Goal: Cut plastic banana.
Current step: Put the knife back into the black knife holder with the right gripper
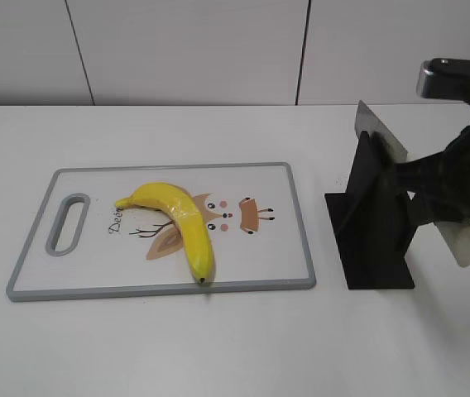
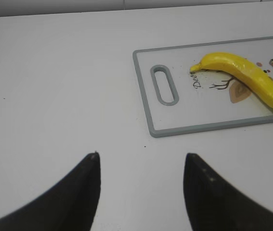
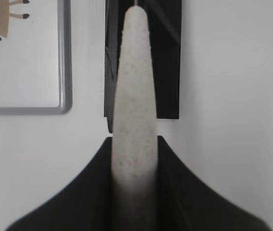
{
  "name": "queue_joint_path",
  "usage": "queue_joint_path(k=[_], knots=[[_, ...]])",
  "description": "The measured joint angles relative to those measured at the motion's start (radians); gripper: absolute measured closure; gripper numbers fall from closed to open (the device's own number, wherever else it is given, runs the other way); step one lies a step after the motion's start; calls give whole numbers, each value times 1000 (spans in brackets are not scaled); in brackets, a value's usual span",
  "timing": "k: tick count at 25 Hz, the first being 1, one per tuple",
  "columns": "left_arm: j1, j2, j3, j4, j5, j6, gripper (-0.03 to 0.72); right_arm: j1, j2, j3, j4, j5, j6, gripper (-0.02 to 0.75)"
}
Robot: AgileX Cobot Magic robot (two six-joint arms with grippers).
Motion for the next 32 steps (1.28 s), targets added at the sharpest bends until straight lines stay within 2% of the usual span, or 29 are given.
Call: queue_joint_path(k=[13, 15, 19, 21, 24, 29, 32], knots=[[0, 0, 0, 0, 0, 0, 172, 0, 0, 53, 33, -80, 8, 556], [0, 0, 0, 0, 0, 0, 172, 0, 0, 54, 33, -101, 9, 475], [0, 0, 0, 0, 0, 0, 172, 0, 0, 49, 33, -107, 9, 214], [0, 0, 0, 0, 0, 0, 172, 0, -3, 41, 33, -109, 9, 127], [0, 0, 0, 0, 0, 0, 172, 0, -36, 13, 33, -109, -22, 92], [0, 0, 0, 0, 0, 0, 172, 0, -197, -10, 33, -93, -160, 86], [0, 0, 0, 0, 0, 0, 172, 0, -320, -7, 33, -25, -274, 86]])
